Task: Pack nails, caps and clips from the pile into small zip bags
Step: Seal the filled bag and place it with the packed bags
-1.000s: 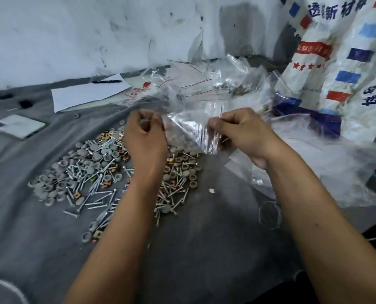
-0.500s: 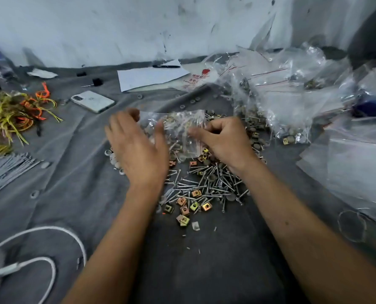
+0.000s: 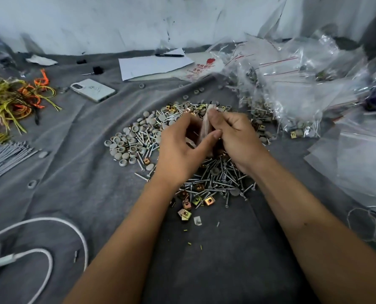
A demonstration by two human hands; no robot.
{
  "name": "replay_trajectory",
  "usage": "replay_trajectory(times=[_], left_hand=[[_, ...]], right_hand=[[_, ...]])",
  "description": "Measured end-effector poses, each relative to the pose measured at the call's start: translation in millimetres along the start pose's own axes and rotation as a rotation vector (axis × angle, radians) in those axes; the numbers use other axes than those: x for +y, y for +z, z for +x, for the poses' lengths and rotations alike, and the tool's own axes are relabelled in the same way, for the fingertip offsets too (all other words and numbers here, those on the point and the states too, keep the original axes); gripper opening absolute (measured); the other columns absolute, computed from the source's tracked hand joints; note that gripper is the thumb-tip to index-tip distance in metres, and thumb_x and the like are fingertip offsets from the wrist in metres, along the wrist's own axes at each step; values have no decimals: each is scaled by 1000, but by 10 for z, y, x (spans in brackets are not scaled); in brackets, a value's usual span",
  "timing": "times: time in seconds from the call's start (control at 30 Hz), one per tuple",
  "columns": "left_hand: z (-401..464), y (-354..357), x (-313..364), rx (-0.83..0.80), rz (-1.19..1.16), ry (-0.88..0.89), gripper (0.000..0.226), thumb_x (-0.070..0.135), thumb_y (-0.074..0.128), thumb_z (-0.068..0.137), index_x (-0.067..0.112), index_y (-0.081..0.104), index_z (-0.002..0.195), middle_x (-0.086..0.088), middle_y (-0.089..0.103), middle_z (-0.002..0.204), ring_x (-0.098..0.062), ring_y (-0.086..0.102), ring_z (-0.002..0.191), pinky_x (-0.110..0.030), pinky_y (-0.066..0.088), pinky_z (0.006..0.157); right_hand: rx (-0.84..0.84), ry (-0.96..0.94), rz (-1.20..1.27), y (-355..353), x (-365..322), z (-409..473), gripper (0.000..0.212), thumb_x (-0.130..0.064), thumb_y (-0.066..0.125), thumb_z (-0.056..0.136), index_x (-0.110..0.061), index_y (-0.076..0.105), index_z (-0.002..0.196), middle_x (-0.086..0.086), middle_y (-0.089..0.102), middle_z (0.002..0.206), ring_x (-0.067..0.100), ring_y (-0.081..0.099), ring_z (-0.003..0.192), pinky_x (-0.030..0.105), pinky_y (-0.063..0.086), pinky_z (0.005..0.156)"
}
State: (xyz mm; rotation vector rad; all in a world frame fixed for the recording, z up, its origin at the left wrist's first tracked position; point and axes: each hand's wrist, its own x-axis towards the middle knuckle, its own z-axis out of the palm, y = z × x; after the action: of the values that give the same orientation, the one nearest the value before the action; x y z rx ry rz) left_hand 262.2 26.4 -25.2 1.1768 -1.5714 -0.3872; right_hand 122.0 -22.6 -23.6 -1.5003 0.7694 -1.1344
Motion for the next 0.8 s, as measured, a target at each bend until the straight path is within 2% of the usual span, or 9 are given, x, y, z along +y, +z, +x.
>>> replay_trajectory(times=[0.1, 0.17, 0.23, 0.33, 0.4, 0.57, 0.67, 0.73, 0.8], left_hand=[[9, -48, -35, -18, -3, -71, 15, 26, 72, 93, 11, 70, 97, 4, 72, 84, -13, 69, 77, -38, 58, 71], [-4, -59, -29, -45, 10, -90, 13, 22, 67, 94, 11, 73, 98, 1, 74, 85, -18, 71, 79, -43, 58, 73], [-17, -58, -10, -58, 48, -77, 17, 21, 62, 90, 11, 74, 96, 0, 73, 81, -19, 69, 76, -41, 56, 71], [-17, -59, -3, -62, 100, -56, 19, 19, 56, 87, 13, 73, 87, 2, 69, 71, -14, 64, 67, -38, 52, 63], [-13, -49, -14, -43, 124, -64, 19, 18, 54, 87, 13, 71, 80, 3, 65, 65, -14, 60, 61, -41, 49, 58], [19, -60, -38, 148, 203, -39, 13, 22, 69, 90, 18, 64, 79, 9, 64, 67, -9, 62, 62, -31, 51, 58], [41, -83, -44, 187, 233, -8, 18, 22, 64, 88, 18, 59, 72, 8, 58, 62, -11, 55, 57, -36, 48, 56], [33, -91, -16, 197, 240, 12, 20, 25, 58, 87, 17, 56, 69, 8, 54, 59, -13, 51, 54, -38, 45, 53], [32, -115, -3, 230, 273, 11, 20, 27, 54, 84, 15, 55, 67, 6, 53, 57, -17, 50, 52, -40, 43, 51]], right_hand=[[-34, 4, -59, -47, -21, -1, 40, -27, 52, 106, 7, 65, 88, 43, 57, 88, 32, 53, 70, 40, 42, 57], [-31, -11, -123, -56, -27, -12, 27, -19, 58, 100, 1, 70, 87, 42, 57, 89, 30, 54, 71, 43, 43, 60], [-23, -30, -163, -66, -25, -20, 20, -17, 64, 96, -6, 74, 83, 36, 61, 86, 27, 56, 68, 39, 45, 59], [-9, -73, -236, -76, -23, -25, 20, -15, 69, 95, 1, 74, 84, 27, 65, 76, 17, 56, 63, 28, 44, 56], [-8, -119, -332, -69, -23, -28, 19, -15, 70, 94, -2, 75, 81, 17, 67, 72, 12, 57, 63, 27, 44, 56], [26, -224, -459, -37, -27, -44, 26, -14, 68, 95, -7, 69, 70, -4, 58, 60, 0, 49, 56, 17, 39, 54], [57, -230, -445, -21, -54, -64, 27, -15, 69, 97, -11, 69, 70, -15, 59, 58, -1, 54, 50, 11, 41, 48], [75, -242, -467, -10, -71, -79, 24, -16, 70, 96, -9, 70, 73, -10, 63, 63, 5, 60, 52, 19, 49, 45], [119, -276, -534, -11, -82, -76, 22, -17, 72, 95, -8, 71, 75, -1, 65, 67, 16, 64, 57, 35, 54, 48]])
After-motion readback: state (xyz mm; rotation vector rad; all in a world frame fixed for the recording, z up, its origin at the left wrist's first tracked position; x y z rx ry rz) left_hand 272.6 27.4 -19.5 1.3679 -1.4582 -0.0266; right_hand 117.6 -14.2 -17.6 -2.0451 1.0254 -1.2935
